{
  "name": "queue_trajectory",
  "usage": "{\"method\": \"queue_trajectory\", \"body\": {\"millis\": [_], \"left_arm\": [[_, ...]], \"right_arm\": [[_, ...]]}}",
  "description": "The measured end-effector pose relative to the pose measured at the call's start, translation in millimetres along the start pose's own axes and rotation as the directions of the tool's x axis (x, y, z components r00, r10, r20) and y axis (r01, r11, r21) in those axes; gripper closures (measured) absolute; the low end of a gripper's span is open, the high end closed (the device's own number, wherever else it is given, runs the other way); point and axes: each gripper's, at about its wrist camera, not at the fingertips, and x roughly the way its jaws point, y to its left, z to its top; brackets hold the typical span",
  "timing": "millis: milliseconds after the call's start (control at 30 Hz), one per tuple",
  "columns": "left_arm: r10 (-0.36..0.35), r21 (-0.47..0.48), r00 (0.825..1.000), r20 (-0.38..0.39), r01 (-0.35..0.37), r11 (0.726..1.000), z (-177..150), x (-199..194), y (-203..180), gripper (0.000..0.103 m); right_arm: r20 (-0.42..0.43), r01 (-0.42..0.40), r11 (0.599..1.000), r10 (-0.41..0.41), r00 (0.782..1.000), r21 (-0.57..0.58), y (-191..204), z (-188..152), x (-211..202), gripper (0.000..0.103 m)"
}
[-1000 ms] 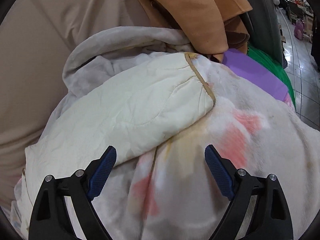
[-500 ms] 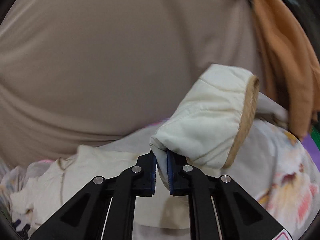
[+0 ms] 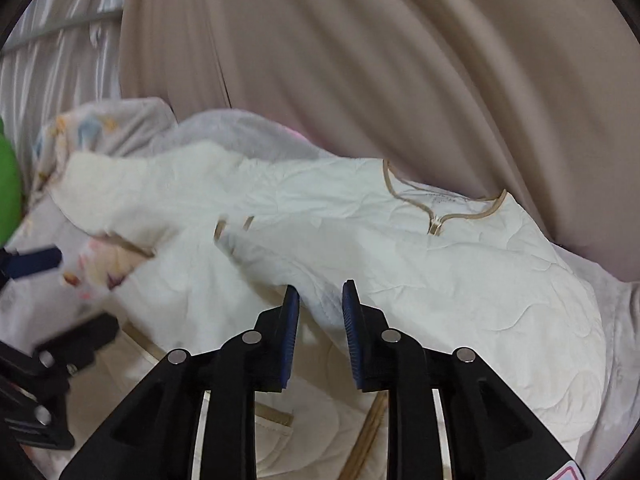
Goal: Fold large clothes
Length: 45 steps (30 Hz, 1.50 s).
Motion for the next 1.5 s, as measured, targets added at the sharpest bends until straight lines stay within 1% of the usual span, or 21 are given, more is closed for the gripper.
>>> {"method": "queue_trajectory", "body": {"millis": [33,100,267,500,633,733,867,933,1000,1033,1067,1100,1133,1167,1200,1233,1333,1400,1433,1500], "left_arm": [[0.002,-0.002,1.0,-0.005,-0.002,1.0,-0.6,2.3,2.5,0.005],[0.0,-0.007,1.0,-0.02,0.0,1.0,-1.9,8.5,5.5,0.005],[-0.04,-0.021,0.998,-0.057,0.038,0.999,2.1,23.7,2.2,0.005],[-0.039,-0.011,0.998,-0.049,0.039,0.999,11.9,29.8,-8.1,0.005],[-0.042,0.01,0.997,-0.062,0.043,0.999,17.6,36.1,-18.6,0.005],[-0.056,0.004,0.995,-0.086,0.056,0.998,24.8,48.7,-25.8,0.005],[-0.098,-0.047,0.985,-0.144,0.093,0.995,32.6,73.1,-31.4,0.006],[-0.117,-0.064,0.98,-0.163,0.108,0.992,33.8,82.3,-36.0,0.012],[-0.147,-0.07,0.97,-0.196,0.135,0.988,34.9,92.5,-42.3,0.038],[-0.166,-0.071,0.963,-0.213,0.154,0.985,35.3,96.9,-45.5,0.044],[-0.176,-0.074,0.959,-0.223,0.163,0.984,35.5,100.2,-48.1,0.053],[-0.184,-0.075,0.956,-0.229,0.171,0.982,35.7,102.6,-50.3,0.07],[-0.185,-0.071,0.955,-0.231,0.173,0.982,36.6,104.2,-52.3,0.083],[-0.164,-0.063,0.96,-0.229,0.154,0.986,38.5,104.5,-53.5,0.095],[-0.164,-0.062,0.962,-0.217,0.154,0.986,41.9,103.6,-52.7,0.099],[-0.173,-0.067,0.965,-0.196,0.163,0.984,47.3,100.4,-49.9,0.1],[-0.172,-0.084,0.979,-0.106,0.163,0.983,66.1,82.6,-36.2,0.101],[-0.163,-0.108,0.985,-0.052,0.157,0.982,78.4,71.5,-21.3,0.101],[-0.152,-0.112,0.987,-0.044,0.146,0.983,81.1,70.9,-15.4,0.101],[-0.116,-0.082,0.991,-0.065,0.11,0.991,77.7,81.2,-12.1,0.101]], "right_arm": [[0.0,0.002,1.0,-0.002,1.0,0.002,3.6,-2.1,0.0,0.077],[-0.011,0.014,1.0,-0.014,1.0,0.01,2.7,-6.1,-2.4,0.074],[-0.021,0.043,0.999,-0.042,0.999,0.011,-3.5,-10.4,-10.1,0.072],[-0.021,0.069,0.997,-0.069,0.997,0.013,-15.7,-13.3,-16.5,0.072],[-0.025,0.08,0.997,-0.079,0.997,0.01,-19.8,-16.1,-16.8,0.071],[-0.026,0.083,0.997,-0.083,0.996,0.008,-22.0,-17.9,-17.9,0.071],[-0.024,0.091,0.996,-0.091,0.996,0.001,-25.0,-20.0,-21.3,0.067],[-0.023,0.096,0.995,-0.097,0.995,-0.002,-26.7,-21.4,-22.8,0.065],[-0.027,0.097,0.995,-0.097,0.995,-0.002,-28.6,-22.7,-23.4,0.065],[-0.029,0.101,0.995,-0.101,0.994,-0.002,-29.7,-23.7,-23.5,0.065],[-0.029,0.102,0.995,-0.102,0.994,-0.002,-30.8,-24.3,-23.6,0.065],[-0.03,0.102,0.995,-0.102,0.994,-0.002,-31.7,-24.9,-23.6,0.064],[-0.033,0.104,0.995,-0.104,0.994,-0.001,-32.7,-25.6,-23.5,0.064],[-0.034,0.105,0.994,-0.105,0.994,-0.001,-33.7,-26.3,-23.2,0.064],[-0.036,0.107,0.994,-0.106,0.994,0.0,-35.0,-27.1,-23.1,0.064],[-0.037,0.108,0.994,-0.108,0.993,0.001,-35.7,-27.4,-23.2,0.064],[-0.044,0.113,0.994,-0.113,0.993,0.006,-42.3,-31.7,-24.6,0.064],[-0.053,0.113,0.993,-0.112,0.992,0.015,-51.6,-37.1,-26.1,0.065],[-0.063,0.108,0.994,-0.106,0.992,0.028,-60.2,-41.9,-26.4,0.065],[-0.096,0.111,0.991,-0.104,0.99,0.072,-82.1,-53.2,-22.7,0.065]]}}
